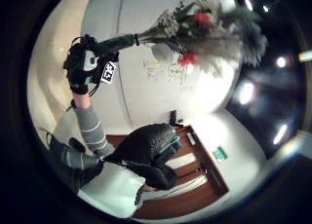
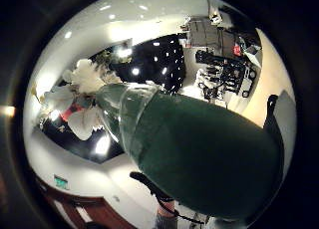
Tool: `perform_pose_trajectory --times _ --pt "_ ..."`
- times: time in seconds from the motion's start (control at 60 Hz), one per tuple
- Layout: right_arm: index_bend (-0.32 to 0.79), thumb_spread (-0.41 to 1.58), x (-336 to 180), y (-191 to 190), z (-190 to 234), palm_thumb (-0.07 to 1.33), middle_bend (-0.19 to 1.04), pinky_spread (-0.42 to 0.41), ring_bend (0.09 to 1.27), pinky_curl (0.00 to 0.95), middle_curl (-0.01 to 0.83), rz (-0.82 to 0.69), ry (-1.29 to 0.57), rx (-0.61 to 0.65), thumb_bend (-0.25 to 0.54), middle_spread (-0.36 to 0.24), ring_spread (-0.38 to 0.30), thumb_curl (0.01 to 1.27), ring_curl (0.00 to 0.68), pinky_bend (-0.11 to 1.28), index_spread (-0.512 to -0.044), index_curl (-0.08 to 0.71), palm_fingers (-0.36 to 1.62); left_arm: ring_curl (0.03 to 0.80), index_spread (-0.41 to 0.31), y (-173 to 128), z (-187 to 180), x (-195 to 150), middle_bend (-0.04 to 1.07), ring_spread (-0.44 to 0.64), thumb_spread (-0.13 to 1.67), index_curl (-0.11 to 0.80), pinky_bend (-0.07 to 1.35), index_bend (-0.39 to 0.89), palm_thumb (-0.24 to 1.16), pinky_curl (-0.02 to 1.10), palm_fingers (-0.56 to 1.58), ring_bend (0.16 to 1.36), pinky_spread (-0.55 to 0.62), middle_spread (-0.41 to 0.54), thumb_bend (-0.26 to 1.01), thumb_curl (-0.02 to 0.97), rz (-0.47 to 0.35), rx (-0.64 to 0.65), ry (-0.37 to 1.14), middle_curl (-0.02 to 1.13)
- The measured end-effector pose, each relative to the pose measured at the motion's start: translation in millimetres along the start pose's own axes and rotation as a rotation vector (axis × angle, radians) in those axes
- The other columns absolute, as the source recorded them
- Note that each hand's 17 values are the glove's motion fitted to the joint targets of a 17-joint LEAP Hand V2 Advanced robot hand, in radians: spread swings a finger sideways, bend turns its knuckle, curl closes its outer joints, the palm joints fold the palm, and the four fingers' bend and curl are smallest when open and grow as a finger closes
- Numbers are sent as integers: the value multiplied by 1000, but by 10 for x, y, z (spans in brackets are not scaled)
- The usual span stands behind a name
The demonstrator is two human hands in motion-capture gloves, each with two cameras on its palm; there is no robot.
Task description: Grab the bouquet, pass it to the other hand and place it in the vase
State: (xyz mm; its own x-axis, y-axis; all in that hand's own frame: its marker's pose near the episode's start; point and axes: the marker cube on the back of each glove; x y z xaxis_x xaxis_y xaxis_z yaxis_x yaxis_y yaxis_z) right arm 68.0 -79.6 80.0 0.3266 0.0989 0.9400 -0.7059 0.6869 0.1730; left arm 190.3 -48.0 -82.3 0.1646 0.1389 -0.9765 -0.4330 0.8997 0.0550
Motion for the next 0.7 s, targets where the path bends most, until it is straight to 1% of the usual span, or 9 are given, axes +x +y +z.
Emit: perform_pose_trajectory --times 0.083,0.15,0.217,0.267,0.317,0.417,0.566,0.616,0.7 --pt "726 986 -152 211 78 1132 965 -184 1095 624 694 -19 -55 -57 20 -139 -175 708 609 837 -191 701 1348 198 13 -353 -35 -170 128 553 666 33 321 41 39 287 -322 470 535 438 -41 354 -39 117 18 168" --pt "727 988 -59 204 181 1128 968 -184 1096 626 693 33 18 -50 13 -139 -175 726 608 838 -191 703 1346 198 15 -195 100 2 128 555 665 28 314 44 39 288 -317 463 534 437 -42 355 45 96 30 158" --pt "727 989 -190 304 257 1131 969 -184 1097 628 692 -46 -68 -103 11 -138 -175 746 607 838 -190 705 1345 198 15 -287 121 -47 129 556 670 23 309 44 44 290 -314 458 534 436 -40 358 74 85 49 150" --pt "727 990 -276 377 303 1131 970 -184 1097 629 692 -97 -122 -133 8 -138 -175 760 607 837 -190 706 1345 199 16 -482 57 -155 130 557 670 20 305 44 48 291 -312 454 534 435 -40 357 72 156 45 144" --pt "726 991 -315 255 511 1130 971 -184 1098 630 691 -231 -291 -198 4 -138 -175 773 606 837 -190 707 1345 199 16 -512 28 -100 130 557 674 17 301 43 54 292 -309 454 534 435 -39 359 163 279 -1 139" --pt "725 994 -468 628 377 1130 971 -184 1101 632 690 -180 -205 -208 -2 -138 -174 798 605 836 -190 708 1345 203 19 -250 200 23 137 552 679 11 292 41 65 294 -302 456 531 436 -39 360 102 71 108 133" --pt "724 997 -243 603 553 1126 972 -184 1103 634 688 -77 -23 -183 -5 -137 -174 830 603 834 -190 710 1345 210 27 -314 211 92 146 544 687 5 288 45 85 300 -276 468 521 432 -38 362 85 112 116 131" --pt "723 998 -170 624 573 1124 973 -184 1103 635 687 -36 66 -161 -5 -137 -174 840 602 834 -190 711 1345 213 28 -500 87 62 150 543 691 4 283 45 95 300 -269 473 520 439 -36 363 168 272 23 132" --pt "723 999 -391 778 673 1121 973 -184 1104 636 687 -216 -143 -250 -5 -137 -173 855 601 833 -191 712 1345 217 35 -619 54 88 155 539 693 3 280 48 106 303 -250 484 518 452 -38 362 307 383 -54 135"
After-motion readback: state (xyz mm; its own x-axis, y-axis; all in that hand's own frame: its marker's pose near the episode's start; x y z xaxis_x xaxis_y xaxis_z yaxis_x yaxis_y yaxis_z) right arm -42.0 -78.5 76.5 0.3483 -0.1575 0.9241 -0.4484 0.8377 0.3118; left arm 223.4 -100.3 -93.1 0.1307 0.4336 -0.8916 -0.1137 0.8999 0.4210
